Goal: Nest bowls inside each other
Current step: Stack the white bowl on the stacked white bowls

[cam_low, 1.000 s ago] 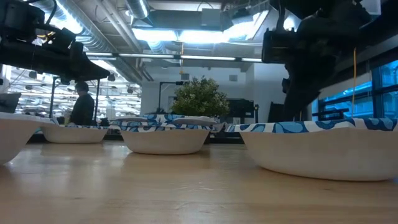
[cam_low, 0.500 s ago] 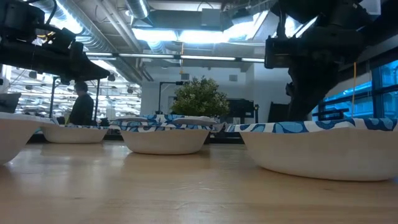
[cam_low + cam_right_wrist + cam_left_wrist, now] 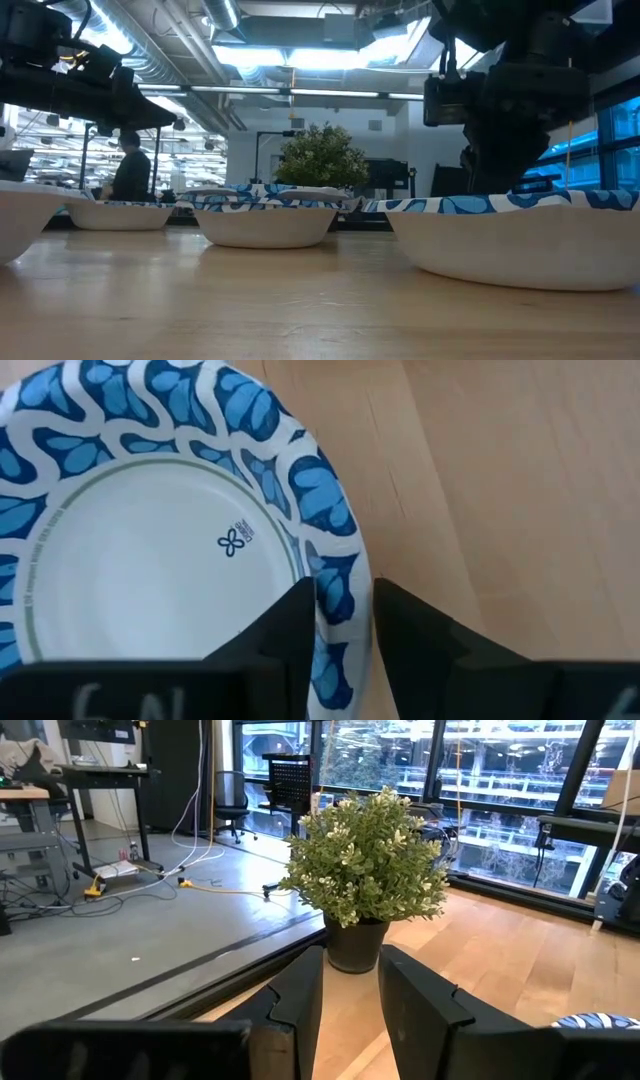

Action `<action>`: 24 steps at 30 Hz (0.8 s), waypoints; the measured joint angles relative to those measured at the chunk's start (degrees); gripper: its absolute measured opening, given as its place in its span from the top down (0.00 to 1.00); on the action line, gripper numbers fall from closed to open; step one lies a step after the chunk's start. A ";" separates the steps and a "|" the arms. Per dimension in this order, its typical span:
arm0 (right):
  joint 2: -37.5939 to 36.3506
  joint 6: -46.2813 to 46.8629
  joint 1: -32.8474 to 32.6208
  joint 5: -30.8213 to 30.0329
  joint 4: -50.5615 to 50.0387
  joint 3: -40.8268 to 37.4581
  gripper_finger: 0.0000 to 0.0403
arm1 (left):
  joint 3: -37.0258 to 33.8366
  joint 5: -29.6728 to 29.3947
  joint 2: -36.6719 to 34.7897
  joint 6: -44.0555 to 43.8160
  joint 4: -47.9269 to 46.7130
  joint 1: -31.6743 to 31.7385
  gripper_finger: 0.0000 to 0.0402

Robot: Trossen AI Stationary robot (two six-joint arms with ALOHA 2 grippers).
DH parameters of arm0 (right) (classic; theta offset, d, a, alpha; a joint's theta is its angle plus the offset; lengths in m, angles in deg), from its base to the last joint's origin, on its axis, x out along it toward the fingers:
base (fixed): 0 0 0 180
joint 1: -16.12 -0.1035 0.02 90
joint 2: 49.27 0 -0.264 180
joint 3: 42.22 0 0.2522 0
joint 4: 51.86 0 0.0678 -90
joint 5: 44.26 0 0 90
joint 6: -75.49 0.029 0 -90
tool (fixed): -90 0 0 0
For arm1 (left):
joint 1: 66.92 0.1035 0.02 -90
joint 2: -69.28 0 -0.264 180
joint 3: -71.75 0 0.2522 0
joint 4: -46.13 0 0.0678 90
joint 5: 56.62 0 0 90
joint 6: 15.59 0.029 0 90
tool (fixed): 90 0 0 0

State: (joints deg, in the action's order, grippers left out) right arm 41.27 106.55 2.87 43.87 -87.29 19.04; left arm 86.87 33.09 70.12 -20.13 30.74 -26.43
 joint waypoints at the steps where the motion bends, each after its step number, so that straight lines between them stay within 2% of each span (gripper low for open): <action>1: 0.00 0.12 0.00 0.00 0.00 0.00 0.75 | 0.00 0.01 0.00 0.00 0.00 -0.02 0.76; 10: -0.02 0.17 0.00 0.59 0.26 0.02 0.97 | 0.00 0.00 0.00 0.04 -0.02 0.00 0.76; 16: -0.02 2.07 1.14 2.38 0.52 0.17 0.98 | 0.00 0.02 0.00 0.02 -0.02 0.00 0.76; 24: -0.02 -2.12 4.63 5.32 -0.51 4.81 0.99 | 0.00 0.00 0.00 0.00 -0.02 0.00 0.76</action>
State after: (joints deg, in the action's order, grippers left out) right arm 41.25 104.43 7.50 49.19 -87.80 23.85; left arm 86.87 33.09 70.12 -20.13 30.72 -26.43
